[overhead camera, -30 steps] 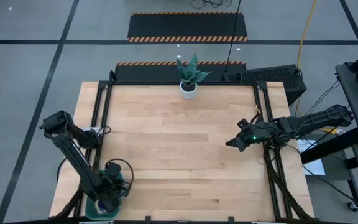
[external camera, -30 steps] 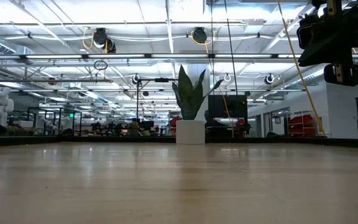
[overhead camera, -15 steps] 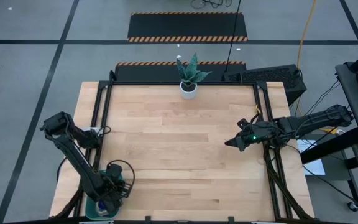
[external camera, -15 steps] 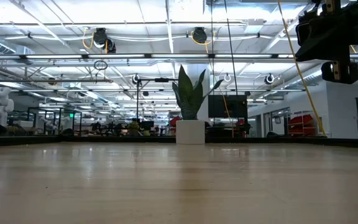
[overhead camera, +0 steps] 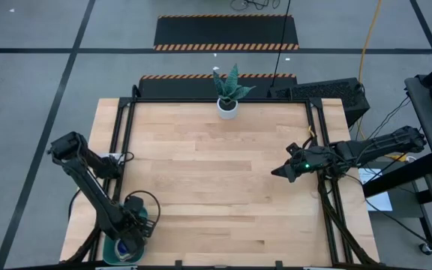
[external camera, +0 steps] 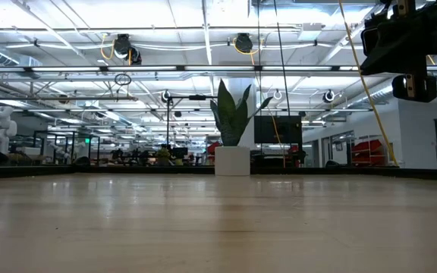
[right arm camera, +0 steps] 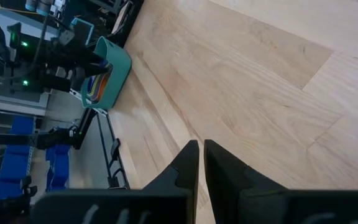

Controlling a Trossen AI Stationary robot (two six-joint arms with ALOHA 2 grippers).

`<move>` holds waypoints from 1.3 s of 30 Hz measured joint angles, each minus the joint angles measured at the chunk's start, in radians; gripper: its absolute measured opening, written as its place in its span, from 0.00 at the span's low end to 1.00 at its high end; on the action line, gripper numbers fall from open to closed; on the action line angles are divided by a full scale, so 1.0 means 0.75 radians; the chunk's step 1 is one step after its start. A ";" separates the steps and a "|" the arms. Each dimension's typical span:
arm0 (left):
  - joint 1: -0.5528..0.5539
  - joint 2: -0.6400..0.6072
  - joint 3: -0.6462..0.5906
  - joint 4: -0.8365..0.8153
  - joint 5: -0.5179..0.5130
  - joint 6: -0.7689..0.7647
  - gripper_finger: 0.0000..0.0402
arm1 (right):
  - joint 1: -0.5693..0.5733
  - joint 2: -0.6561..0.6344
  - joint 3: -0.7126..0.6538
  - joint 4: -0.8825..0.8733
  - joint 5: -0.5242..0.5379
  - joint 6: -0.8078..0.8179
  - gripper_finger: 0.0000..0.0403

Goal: Nest measuring cups in basket
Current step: Put the stacked measuring cups into the green bin, then return to Home Position

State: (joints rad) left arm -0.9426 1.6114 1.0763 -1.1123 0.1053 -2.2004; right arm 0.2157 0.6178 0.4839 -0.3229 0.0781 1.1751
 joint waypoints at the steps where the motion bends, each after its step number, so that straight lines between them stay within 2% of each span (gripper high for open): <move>1: 0.005 -0.013 0.000 -0.010 -0.007 -0.001 0.46 | 0.000 0.000 0.000 0.000 0.002 0.000 0.04; 8: 0.043 -0.123 0.000 -0.175 -0.047 0.015 0.46 | 0.000 0.012 0.000 -0.004 0.005 -0.004 0.04; 16: 0.115 -0.344 0.000 -0.252 -0.162 0.086 0.46 | 0.000 0.045 0.000 0.007 0.007 -0.012 0.04; 21: 0.170 -0.466 0.000 -0.273 -0.218 0.193 0.46 | 0.000 0.042 0.000 0.011 0.043 -0.030 0.04; 27: 0.264 -0.574 0.000 -0.293 -0.298 0.363 0.45 | 0.000 0.041 0.000 0.135 0.033 -0.097 0.04; 33: 0.332 -0.615 0.000 -0.295 -0.372 0.623 0.39 | 0.000 0.041 0.000 0.276 0.033 -0.277 0.01; 36: 0.349 -0.614 0.000 -0.294 -0.380 0.673 0.36 | 0.002 0.040 0.000 0.389 0.032 -0.459 0.00; 39: 0.381 -0.615 0.000 -0.291 -0.443 0.765 0.33 | 0.002 0.041 0.000 0.498 0.028 -0.698 0.00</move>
State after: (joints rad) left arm -0.6567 1.1503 1.0763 -1.3305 -0.2273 -1.6265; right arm 0.2173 0.6483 0.4839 0.0503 0.0991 0.6517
